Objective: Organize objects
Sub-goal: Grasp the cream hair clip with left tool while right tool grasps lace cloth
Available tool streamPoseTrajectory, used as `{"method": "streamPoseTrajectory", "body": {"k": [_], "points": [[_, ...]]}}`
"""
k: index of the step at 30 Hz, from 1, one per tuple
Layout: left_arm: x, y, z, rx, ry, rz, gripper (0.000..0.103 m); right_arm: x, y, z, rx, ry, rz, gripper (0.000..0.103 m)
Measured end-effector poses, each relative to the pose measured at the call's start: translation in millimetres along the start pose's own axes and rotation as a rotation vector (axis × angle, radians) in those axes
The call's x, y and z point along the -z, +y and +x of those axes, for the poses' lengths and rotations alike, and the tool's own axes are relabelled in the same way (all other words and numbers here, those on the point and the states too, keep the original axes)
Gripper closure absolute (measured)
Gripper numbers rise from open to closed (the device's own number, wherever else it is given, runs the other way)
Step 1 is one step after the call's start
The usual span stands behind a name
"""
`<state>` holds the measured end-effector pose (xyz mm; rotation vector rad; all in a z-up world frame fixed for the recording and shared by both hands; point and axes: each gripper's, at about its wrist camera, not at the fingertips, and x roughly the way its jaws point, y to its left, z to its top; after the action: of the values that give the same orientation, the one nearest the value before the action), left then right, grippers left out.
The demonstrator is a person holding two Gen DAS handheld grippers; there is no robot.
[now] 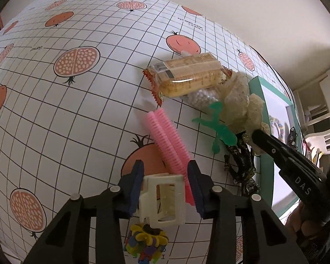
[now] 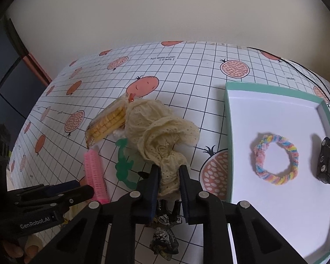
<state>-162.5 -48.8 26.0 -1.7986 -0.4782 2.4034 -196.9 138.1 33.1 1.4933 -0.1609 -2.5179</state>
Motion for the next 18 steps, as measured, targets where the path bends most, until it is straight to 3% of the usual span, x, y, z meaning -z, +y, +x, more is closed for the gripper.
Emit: {"method": "streamPoseTrajectory", "body": {"k": [9, 14, 18], "points": [[1.0, 16.7, -9.9, 0.011, -0.007, -0.028, 0.064, -1.3, -1.6, -0.2, 0.006, 0.000, 0.000, 0.084], [-9.4, 3.7, -0.4, -0.013, -0.010, -0.021, 0.064, -1.6, -1.2, -0.3, 0.006, 0.000, -0.003, 0.084], [-9.3, 5.1, -6.6, -0.030, -0.014, -0.017, 0.053, -1.7, -2.5, -0.4, 0.010, 0.002, 0.000, 0.084]]}}
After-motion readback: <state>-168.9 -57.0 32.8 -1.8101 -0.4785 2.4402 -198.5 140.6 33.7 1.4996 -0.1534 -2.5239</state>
